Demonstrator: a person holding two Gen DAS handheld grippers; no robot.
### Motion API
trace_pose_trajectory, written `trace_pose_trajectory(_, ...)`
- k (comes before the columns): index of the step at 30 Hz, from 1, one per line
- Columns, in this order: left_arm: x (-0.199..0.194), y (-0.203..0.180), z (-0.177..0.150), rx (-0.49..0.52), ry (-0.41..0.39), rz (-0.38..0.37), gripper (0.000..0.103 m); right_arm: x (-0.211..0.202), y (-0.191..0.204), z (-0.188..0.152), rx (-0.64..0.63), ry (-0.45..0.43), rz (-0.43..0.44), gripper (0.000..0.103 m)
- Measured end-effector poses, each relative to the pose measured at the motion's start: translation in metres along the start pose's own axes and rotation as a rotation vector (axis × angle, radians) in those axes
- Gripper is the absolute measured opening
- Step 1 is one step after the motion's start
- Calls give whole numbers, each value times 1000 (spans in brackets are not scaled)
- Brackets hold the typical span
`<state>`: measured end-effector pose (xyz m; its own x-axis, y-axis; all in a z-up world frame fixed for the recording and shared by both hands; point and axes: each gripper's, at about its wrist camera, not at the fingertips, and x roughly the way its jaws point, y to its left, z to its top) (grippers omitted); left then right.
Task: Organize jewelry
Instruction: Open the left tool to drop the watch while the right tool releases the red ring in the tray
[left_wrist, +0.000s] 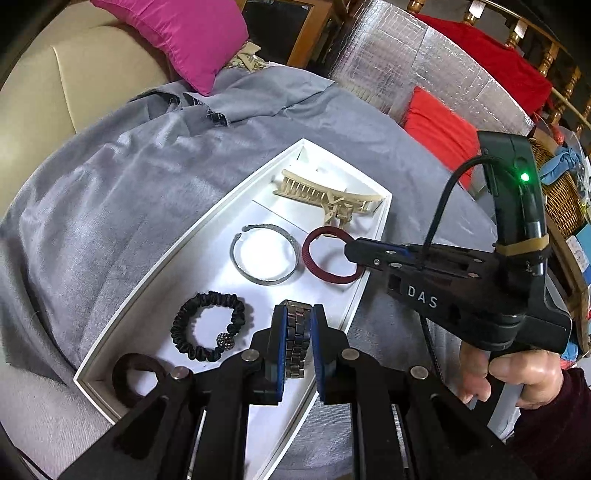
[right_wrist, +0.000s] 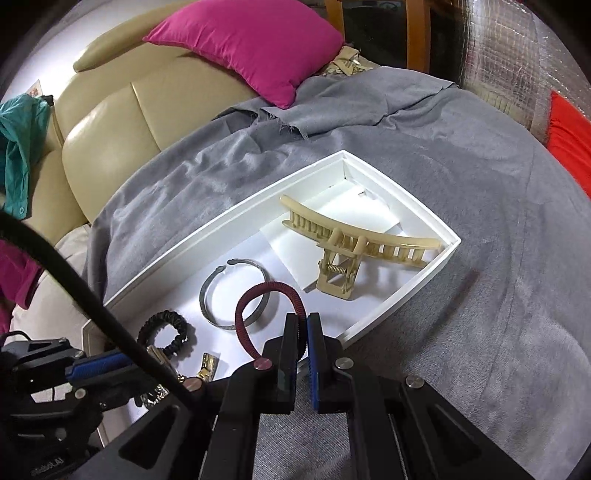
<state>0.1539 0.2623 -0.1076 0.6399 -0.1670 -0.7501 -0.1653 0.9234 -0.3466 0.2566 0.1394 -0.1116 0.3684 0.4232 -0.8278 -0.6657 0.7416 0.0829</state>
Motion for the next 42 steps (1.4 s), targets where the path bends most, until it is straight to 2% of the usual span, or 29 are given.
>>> trace_pose_trajectory(4, 3, 3, -1, -11, 15, 12, 13, 0, 0, 0, -3, 6, 1, 7)
trace_pose_trajectory(13, 4, 6, 1, -31, 26, -15, 14, -2, -2, 2, 20, 26, 22, 8)
trace_pose_trajectory(15, 3, 5, 1, -25, 21, -4, 19, -3, -3, 2, 36, 28, 38, 10)
trace_pose_trajectory(17, 1, 4, 2, -17, 4, 11, 30, -6, -4, 1, 53, 24, 54, 14)
trace_pose_trajectory(19, -2, 3, 2, -10, -19, 27, 38, -10, -5, 0, 74, 15, 73, 26)
trace_pose_trajectory(20, -4, 2, 3, -5, -32, 38, 42, -12, -5, 0, 81, 8, 77, 28)
trace_pose_trajectory(26, -21, -4, 6, 40, -150, 139, 62, -38, -4, -3, 90, -82, 59, 29)
trace_pose_trajectory(36, -41, -21, 4, 127, -281, 241, 78, -97, -8, -26, 93, -173, 9, 29)
trace_pose_trajectory(42, -45, -31, -1, 175, -317, 289, 85, -126, -17, -51, 103, -191, -17, 29)
